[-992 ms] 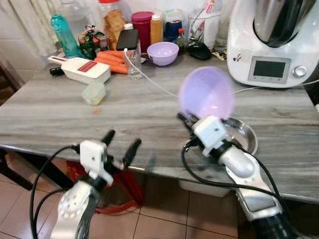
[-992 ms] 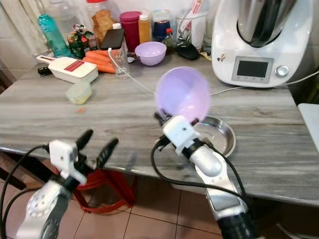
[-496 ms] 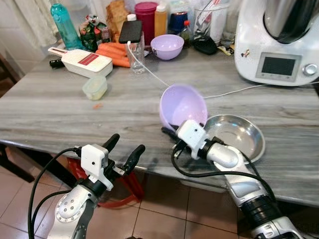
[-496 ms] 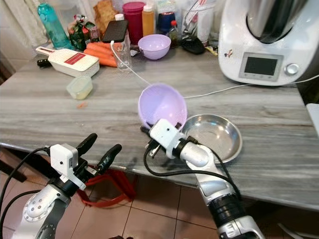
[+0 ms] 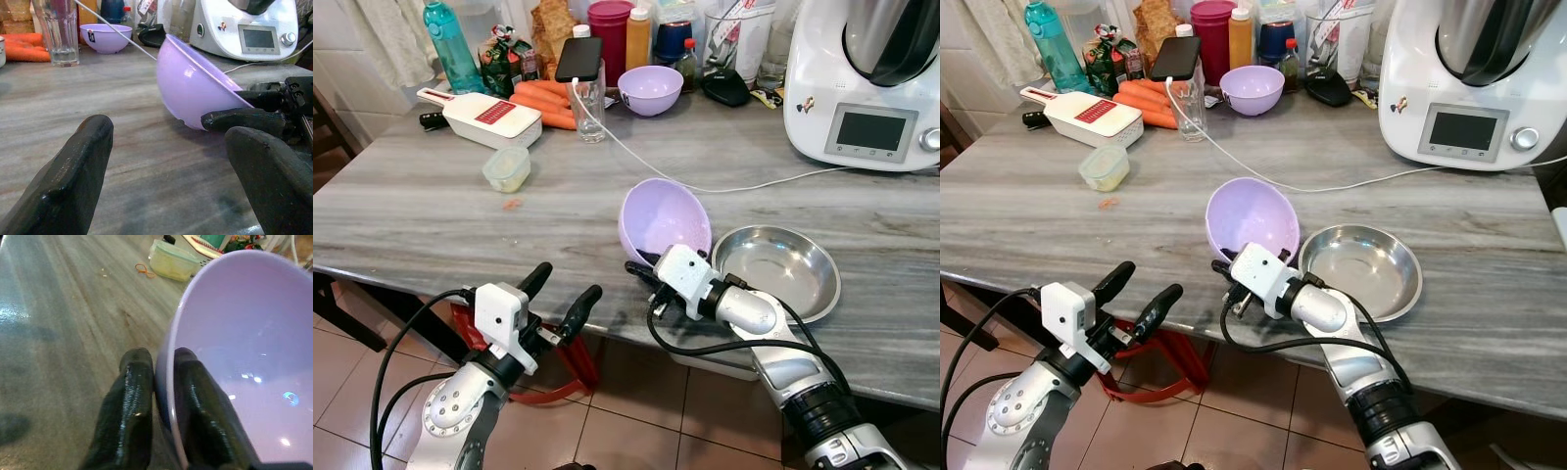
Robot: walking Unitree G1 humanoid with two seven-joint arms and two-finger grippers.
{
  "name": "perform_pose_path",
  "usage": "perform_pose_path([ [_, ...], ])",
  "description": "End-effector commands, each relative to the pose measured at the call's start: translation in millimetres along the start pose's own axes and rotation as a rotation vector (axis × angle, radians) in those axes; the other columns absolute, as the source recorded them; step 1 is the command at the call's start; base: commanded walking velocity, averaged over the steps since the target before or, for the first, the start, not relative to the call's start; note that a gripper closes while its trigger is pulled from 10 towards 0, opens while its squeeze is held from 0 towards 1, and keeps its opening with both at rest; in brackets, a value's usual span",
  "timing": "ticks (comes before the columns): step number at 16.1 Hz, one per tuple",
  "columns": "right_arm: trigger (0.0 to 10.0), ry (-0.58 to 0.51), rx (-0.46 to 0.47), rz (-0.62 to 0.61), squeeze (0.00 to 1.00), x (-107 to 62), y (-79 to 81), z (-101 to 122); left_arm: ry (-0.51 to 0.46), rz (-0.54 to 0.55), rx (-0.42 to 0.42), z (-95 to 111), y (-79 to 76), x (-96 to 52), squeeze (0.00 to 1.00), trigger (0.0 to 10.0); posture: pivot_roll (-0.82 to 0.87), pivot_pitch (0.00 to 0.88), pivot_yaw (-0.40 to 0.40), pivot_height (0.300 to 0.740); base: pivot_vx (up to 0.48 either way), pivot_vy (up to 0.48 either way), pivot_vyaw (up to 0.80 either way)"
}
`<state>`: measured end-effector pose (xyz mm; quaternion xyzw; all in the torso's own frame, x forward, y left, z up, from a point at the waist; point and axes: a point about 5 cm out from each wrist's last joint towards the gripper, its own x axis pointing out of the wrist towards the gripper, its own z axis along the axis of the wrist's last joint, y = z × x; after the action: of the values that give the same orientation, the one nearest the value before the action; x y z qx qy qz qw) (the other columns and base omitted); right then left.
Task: Setting the table
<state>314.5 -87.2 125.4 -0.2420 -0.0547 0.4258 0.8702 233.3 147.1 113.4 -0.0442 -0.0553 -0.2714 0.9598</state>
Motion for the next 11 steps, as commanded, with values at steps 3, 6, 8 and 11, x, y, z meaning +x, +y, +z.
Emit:
perform_pose_path([
  [3,10.0,-0.024,-0.048,-0.004,1.00,4.7,-6.2,9.2,0.018,-0.009,0.012,-1.0,4.2,-2.0,0.00,10.0,-0.06,0.110,0.086,0.740,0.000,0.000,0.00],
  [6,10.0,-0.029,-0.065,-0.008,1.00,7.9,-8.2,16.0,0.018,-0.013,0.010,-1.3,4.2,-0.4,0.00,10.0,-0.07,0.106,0.087,0.740,0.000,0.000,0.00],
  [8,10.0,-0.005,-0.060,-0.015,1.00,8.9,-9.2,14.9,0.017,-0.015,0.007,-1.4,3.3,0.6,0.00,10.0,-0.07,0.106,0.087,0.740,0.000,0.000,0.00],
  [11,10.0,0.040,-0.074,0.009,1.00,9.4,-9.3,12.9,0.014,-0.013,0.004,-1.3,2.5,1.6,0.00,10.0,-0.07,0.110,0.085,0.740,0.000,0.000,0.00],
])
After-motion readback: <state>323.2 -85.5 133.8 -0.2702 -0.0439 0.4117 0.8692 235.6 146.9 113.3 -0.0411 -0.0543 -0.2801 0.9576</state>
